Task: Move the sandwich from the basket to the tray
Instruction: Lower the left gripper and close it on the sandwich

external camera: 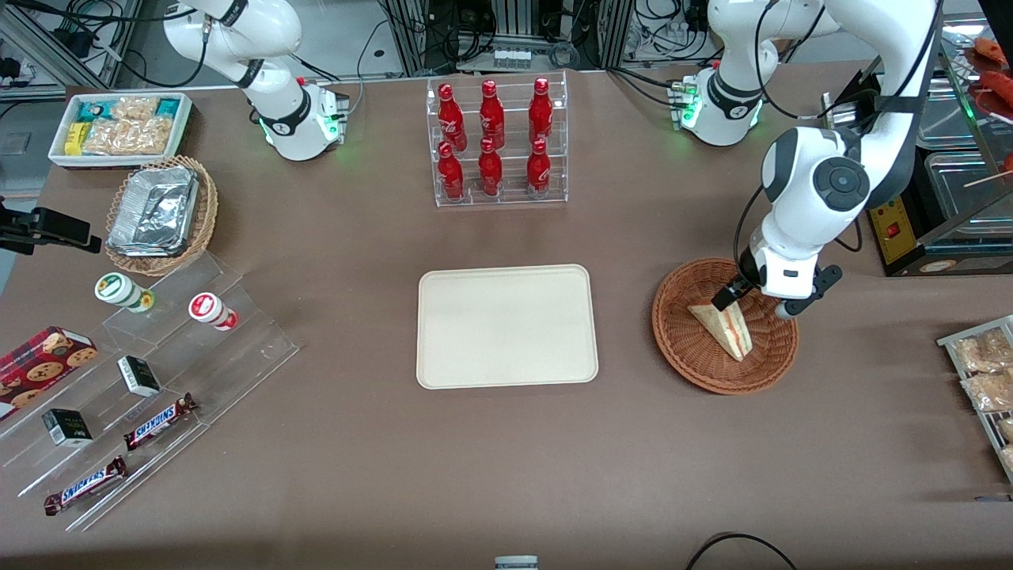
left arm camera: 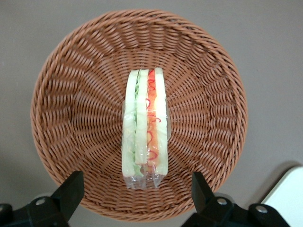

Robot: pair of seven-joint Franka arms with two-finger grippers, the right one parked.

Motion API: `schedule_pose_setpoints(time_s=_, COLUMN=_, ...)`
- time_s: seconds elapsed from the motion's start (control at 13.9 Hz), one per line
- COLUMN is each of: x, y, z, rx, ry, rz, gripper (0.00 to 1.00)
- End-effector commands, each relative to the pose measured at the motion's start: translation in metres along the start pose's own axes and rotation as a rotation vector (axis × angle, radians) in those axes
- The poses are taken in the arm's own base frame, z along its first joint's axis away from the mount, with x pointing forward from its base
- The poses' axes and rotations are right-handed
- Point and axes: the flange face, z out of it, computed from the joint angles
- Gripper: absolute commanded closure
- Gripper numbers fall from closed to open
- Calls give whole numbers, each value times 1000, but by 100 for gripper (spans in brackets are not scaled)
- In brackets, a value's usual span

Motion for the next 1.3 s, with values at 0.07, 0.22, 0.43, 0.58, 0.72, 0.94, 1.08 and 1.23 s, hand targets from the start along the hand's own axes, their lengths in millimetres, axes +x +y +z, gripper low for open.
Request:
schedule_pose_setpoints(time_s=0.07, x=-7, y=7, z=19, rx=2, ry=10, rz=-54, gripper=0)
schedule_pose_setpoints(time_s=0.22, x=-6, y=8, z=31, rx=20, ry=15, rz=-30, gripper=0)
schedule_pose_setpoints(time_s=0.43, x=-5, y=9, z=47, rx=44, ry=27, rz=-1, gripper=0)
schedule_pose_setpoints(time_s=0.58, x=-1, y=8, z=57, rx=36, ry=27, rz=-7, gripper=0)
schedule_pose_setpoints(time_s=0.72, x=0, y=7, z=65, rx=39, ry=21, rz=-10, gripper=4)
schedule_pose_setpoints(time_s=0.94, x=3, y=7, z=65, rx=38, ry=22, rz=-13, gripper=98)
schedule_pose_setpoints(time_s=1.08, x=8, y=13, z=59, rx=28, ry=31, rz=-14, gripper=100)
schedule_pose_setpoints(time_s=1.23, x=15, y=23, z=45, rx=32, ry=34, rz=-13, gripper=100)
